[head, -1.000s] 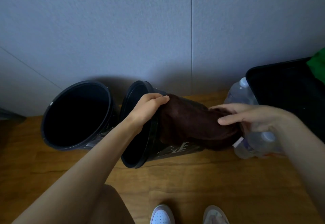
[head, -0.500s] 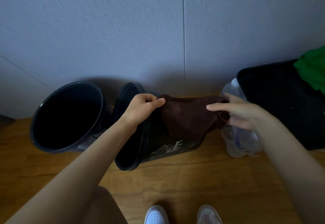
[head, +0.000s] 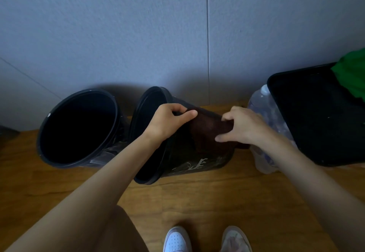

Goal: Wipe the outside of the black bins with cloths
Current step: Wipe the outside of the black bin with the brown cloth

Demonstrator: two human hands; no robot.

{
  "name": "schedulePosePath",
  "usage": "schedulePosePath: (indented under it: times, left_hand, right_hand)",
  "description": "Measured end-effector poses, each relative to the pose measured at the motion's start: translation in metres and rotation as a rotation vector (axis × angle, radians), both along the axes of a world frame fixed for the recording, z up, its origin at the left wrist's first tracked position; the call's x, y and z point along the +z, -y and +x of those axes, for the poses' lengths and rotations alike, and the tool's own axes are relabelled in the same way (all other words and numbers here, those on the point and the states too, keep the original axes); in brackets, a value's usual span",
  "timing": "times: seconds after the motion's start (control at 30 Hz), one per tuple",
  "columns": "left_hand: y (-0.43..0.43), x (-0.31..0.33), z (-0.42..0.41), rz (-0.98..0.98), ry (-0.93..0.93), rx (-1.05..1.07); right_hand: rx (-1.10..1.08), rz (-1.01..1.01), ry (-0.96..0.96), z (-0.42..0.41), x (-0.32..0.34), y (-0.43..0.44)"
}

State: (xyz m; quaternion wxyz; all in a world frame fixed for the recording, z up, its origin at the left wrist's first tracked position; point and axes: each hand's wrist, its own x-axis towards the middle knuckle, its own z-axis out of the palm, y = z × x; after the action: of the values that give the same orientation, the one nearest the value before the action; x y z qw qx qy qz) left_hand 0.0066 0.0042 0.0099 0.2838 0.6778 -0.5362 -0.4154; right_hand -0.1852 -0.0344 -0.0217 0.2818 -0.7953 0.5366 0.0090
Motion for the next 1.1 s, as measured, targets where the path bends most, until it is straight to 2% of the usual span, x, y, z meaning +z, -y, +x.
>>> schedulePosePath:
  times: [0.13, 0.27, 0.43, 0.53, 0.67, 0.8, 0.87, 0.93, 1.0, 1.1]
  left_hand:
    - [-0.002, -0.003, 0.011, -0.049, 0.031, -0.08]
    - [-0.002, -0.005, 0.022, -0.051, -0.015, -0.052]
    - [-0.003, -0.009, 0.025, 0.068, -0.079, 0.042]
    - [-0.004, -0.005, 0.019, 0.077, -0.129, 0.04]
    - [-0.003, -0.004, 0.017, 0.083, -0.137, 0.091]
    - [-0.001, -0.003, 0.014, 0.118, -0.186, 0.118]
    - [0.0, -0.003, 0.013, 0.113, -0.199, 0.134]
    - [0.0, -0.004, 0.014, 0.109, -0.208, 0.143]
    - [-0.001, -0.003, 0.016, 0.121, -0.237, 0.171]
    - [0.0, -0.001, 0.014, 0.128, -0.258, 0.183]
  right_hand:
    - [-0.302, -0.121, 0.186, -0.022, 0.002, 0.0]
    - [-0.413, -0.205, 0.152, -0.049, 0.004, -0.006]
    - [-0.647, -0.012, 0.654, -0.019, -0.013, -0.03]
    - [-0.507, -0.1, 0.68, 0.028, -0.035, -0.06]
    - [-0.221, -0.37, 0.671, 0.084, -0.051, -0.1]
    - [-0.162, -0.474, 0.7, 0.108, -0.059, -0.103]
    - [-0.279, -0.397, 0.725, 0.106, -0.06, -0.091]
    - [-0.508, -0.203, 0.76, 0.088, -0.064, -0.072]
    - [-0.649, -0.072, 0.676, 0.057, -0.081, -0.054]
    - [-0.708, 0.022, 0.535, 0.013, -0.114, -0.047]
